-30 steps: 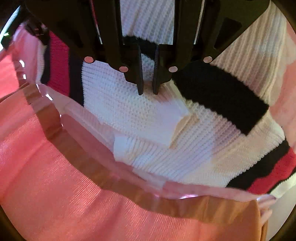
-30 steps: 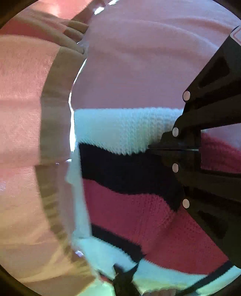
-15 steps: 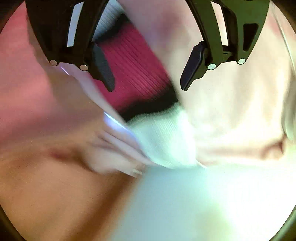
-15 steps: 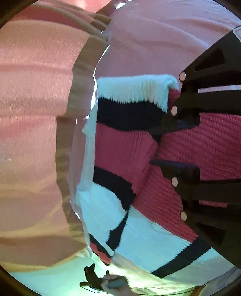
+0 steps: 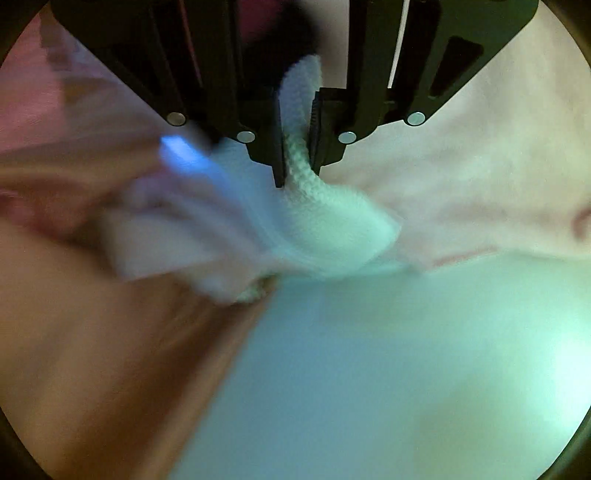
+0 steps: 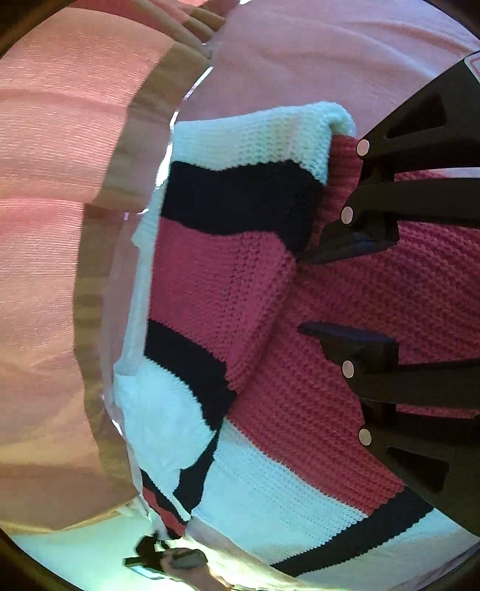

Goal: Fold small clothes

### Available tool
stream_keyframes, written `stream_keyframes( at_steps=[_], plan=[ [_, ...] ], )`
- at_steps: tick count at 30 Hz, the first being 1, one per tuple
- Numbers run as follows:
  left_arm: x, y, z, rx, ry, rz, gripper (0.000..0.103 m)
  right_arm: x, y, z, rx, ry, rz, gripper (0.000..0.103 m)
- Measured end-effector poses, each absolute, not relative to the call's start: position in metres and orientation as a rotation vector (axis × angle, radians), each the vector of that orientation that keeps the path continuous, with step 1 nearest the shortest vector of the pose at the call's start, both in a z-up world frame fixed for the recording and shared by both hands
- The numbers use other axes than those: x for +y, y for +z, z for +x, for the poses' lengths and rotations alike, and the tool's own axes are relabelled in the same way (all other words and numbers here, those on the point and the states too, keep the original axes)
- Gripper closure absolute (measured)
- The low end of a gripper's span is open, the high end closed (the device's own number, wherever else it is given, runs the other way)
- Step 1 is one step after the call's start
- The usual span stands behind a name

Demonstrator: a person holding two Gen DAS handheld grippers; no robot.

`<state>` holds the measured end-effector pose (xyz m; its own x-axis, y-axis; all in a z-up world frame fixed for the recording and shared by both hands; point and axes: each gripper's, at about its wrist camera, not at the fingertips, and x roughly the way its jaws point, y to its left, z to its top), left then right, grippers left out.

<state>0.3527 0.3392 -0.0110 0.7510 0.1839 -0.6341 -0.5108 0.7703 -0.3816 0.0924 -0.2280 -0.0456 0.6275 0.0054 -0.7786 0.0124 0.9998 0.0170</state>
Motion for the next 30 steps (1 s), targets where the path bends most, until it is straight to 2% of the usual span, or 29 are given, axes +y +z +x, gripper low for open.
stream_keyframes(
  at_steps=[4, 8, 10, 13, 14, 15, 16, 19, 24, 30],
  plan=[
    [0.245, 0.057, 0.32, 0.491, 0.193, -0.427, 0.093, -0.234, -0.031, 0.089, 0.854, -0.017, 0.046, 0.07],
    [0.107, 0.118, 0.257, 0.442, -0.141, -0.335, 0.092, -0.25, -0.011, 0.084, 0.8, -0.045, 0.078, 0.067],
    [0.038, 0.124, 0.226, 0.48, -0.302, -0.306, 0.092, -0.257, -0.003, 0.081, 0.779, -0.064, 0.079, 0.066],
    [-0.038, 0.102, 0.197, 0.588, -0.432, -0.283, 0.085, -0.266, 0.006, 0.079, 0.764, -0.089, 0.088, 0.06],
    [-0.065, 0.082, 0.189, 0.659, -0.451, -0.28, 0.069, -0.271, 0.007, 0.079, 0.766, -0.1, 0.094, 0.057],
    [-0.082, 0.063, 0.184, 0.725, -0.456, -0.283, 0.04, -0.274, 0.008, 0.079, 0.767, -0.115, 0.102, 0.055],
    [-0.092, 0.042, 0.178, 0.798, -0.431, -0.292, 0.036, -0.277, 0.007, 0.079, 0.772, -0.12, 0.111, 0.055],
    [-0.082, 0.011, 0.161, 0.901, -0.369, -0.362, 0.037, -0.284, 0.008, 0.078, 0.785, -0.11, 0.171, 0.055],
    [-0.006, 0.006, 0.156, 0.864, -0.224, -0.58, 0.032, -0.283, 0.008, 0.089, 0.804, -0.036, 0.252, 0.045],
    [0.067, -0.021, 0.183, 0.886, -0.114, -0.771, 0.034, -0.304, -0.02, 0.118, 0.897, -0.015, 0.448, 0.044]
  ],
)
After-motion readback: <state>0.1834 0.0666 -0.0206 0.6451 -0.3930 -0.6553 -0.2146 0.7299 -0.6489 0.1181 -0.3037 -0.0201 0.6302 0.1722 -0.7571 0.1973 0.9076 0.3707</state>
